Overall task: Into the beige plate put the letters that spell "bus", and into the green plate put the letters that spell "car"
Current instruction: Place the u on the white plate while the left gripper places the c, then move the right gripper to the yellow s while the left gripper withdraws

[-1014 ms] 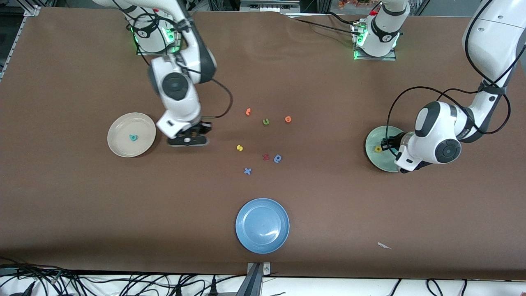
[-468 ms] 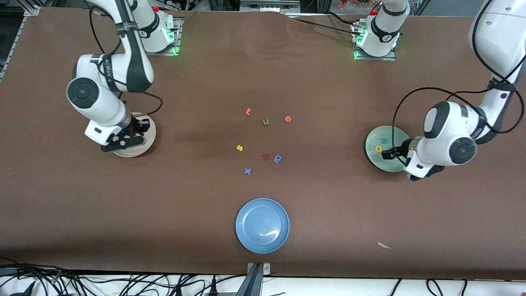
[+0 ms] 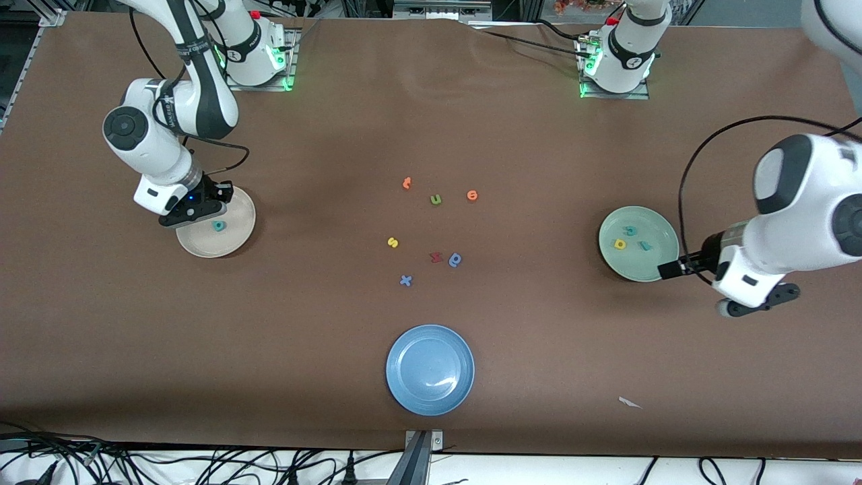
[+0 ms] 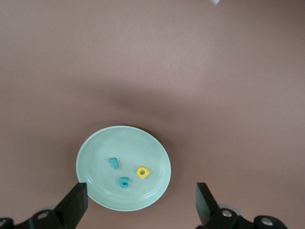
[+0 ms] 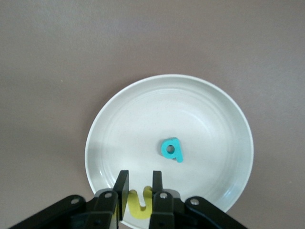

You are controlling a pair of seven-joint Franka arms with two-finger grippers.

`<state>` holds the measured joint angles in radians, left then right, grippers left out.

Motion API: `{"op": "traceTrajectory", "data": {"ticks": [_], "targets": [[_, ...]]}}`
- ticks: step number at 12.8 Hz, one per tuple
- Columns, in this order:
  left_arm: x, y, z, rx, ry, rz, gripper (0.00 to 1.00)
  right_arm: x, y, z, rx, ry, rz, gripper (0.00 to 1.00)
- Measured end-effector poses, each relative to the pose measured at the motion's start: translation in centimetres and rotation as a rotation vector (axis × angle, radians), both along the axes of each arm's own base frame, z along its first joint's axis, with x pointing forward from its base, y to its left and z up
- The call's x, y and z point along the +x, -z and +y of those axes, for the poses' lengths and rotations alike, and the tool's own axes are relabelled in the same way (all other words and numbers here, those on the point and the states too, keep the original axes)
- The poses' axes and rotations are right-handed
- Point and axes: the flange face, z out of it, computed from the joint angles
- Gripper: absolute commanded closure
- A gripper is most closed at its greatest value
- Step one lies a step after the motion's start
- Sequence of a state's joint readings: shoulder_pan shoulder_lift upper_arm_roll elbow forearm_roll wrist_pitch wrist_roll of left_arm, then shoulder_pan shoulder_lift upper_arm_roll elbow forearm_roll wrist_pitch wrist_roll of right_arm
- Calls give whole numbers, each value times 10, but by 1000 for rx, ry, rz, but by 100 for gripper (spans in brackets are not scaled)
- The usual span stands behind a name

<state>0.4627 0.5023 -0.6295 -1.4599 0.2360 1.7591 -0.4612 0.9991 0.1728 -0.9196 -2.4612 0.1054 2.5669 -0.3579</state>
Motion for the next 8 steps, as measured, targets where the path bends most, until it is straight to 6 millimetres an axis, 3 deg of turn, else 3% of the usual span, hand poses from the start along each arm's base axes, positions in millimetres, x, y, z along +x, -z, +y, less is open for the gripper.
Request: {"op": "traceTrajectory", "data": {"ticks": [1,3,5,8], "targets": [[4,-19,2,-6,18,-24,0,-3,3,0,-1,0,-4,35],[9,-44,0,-17,43,-64,0,-3,3,0,0,-1,-7,12],[11,-57,-7,-27,83,-90,0,-3,2,0,7,10,-9,9],[11,-59,-12,-36,189,-94,0,-3,1,9,40,44,-14,9]]}}
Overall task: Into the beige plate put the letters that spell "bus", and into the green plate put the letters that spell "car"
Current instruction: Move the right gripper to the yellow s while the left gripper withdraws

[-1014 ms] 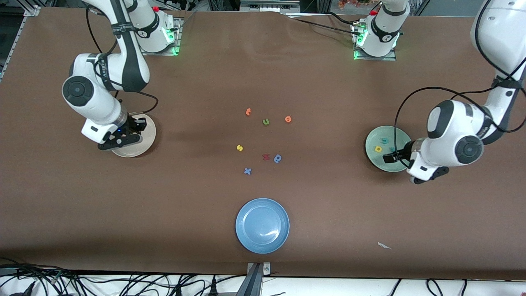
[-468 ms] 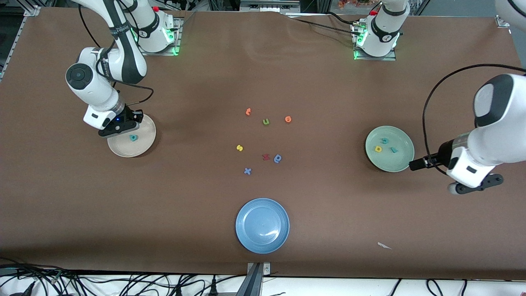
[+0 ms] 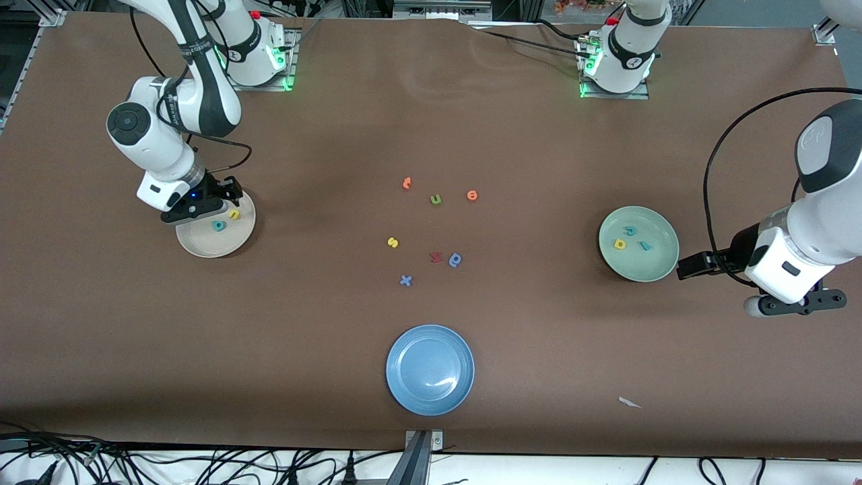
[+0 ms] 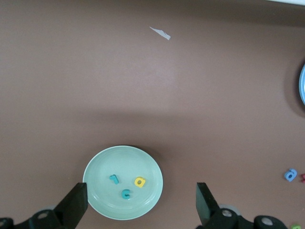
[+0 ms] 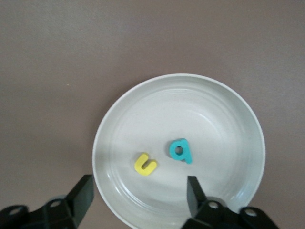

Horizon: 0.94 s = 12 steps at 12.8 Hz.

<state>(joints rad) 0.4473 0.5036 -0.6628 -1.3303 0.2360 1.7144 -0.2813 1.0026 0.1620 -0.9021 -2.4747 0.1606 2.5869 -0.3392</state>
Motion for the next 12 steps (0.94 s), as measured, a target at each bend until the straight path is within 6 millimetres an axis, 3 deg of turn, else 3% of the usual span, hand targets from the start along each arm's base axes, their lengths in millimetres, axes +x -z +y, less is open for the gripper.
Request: {"op": "traceTrajectory", "data": {"ticks": [2,7,12], "targets": [[0,1,-4,-1,25,0,0,-3,1,36,24,52,-4,9],[1,-2,-21,-5,54,-7,0,-12,-9,192,81,218,-62,9],[0,-7,-36,-7,67,-16,0,3,12,285,77,342,-109,9]]}}
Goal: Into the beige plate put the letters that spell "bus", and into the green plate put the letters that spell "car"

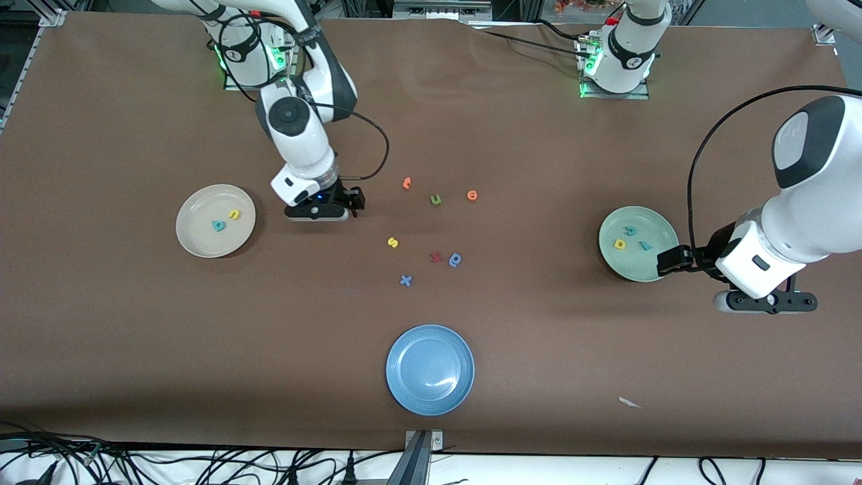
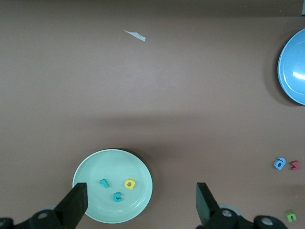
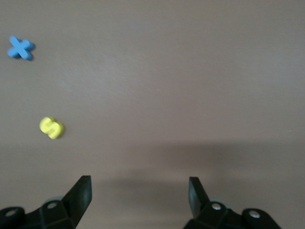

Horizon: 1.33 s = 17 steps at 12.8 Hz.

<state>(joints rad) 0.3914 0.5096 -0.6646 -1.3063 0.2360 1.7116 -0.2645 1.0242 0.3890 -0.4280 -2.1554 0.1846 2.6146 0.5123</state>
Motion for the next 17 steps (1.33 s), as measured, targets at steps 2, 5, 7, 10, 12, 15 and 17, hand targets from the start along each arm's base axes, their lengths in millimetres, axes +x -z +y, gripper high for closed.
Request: {"op": "traceTrajectory", "data": {"ticks": [2,5,7,10,12,15,17], "targets": [[0,-1,0,0,-6,0,0,9,9,22,1,41,-17,9],[0,0,0,0,-6,1,0,21,13,45,13,100,-44,9],[-1,0,-15,1,15,2,0,28,13,67,33,133,-65,9],[-1,7,-22,22,25,9,0,36,22,90,50,181,-81,9],[4,20,-7,55,29,25,0,37,34,100,51,204,-80,9],[10,28,13,53,9,42,0,35,48,104,40,216,-72,12],[9,19,14,70,28,28,0,31,54,107,37,214,-64,15]]}}
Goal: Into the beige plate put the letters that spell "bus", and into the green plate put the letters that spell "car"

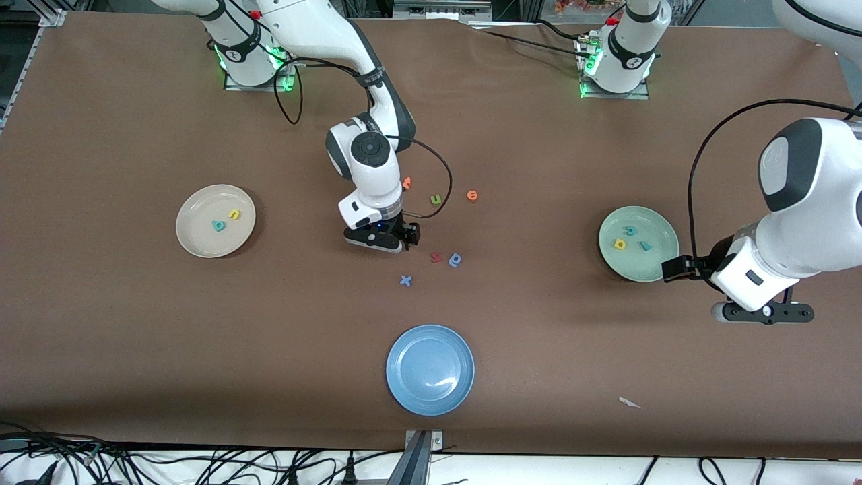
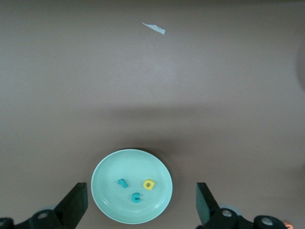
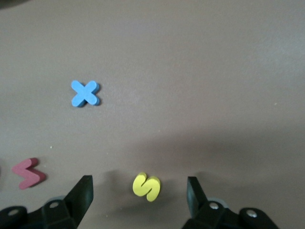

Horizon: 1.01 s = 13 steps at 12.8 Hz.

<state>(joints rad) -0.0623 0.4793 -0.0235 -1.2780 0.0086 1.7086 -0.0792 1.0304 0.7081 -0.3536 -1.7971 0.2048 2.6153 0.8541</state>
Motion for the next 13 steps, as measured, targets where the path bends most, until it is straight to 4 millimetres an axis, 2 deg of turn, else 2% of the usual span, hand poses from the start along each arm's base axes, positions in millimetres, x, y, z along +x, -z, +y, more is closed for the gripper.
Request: {"op": "traceTrajectory", "data": {"ticks": [3,6,10,13], "targets": [[-2,-8,1,-11,34,-9,0,-5,9,3,-7,6,9,19],[-2,-7,0,-13,43,-9,0,-10,21,4,-11,2,1,39],[-2,-8,-2,-13,46,-9,0,-11,19,7,1,-3,-15,70],[-2,-8,-2,-13,45,-9,0,-11,19,7,3,-4,-16,76]]}}
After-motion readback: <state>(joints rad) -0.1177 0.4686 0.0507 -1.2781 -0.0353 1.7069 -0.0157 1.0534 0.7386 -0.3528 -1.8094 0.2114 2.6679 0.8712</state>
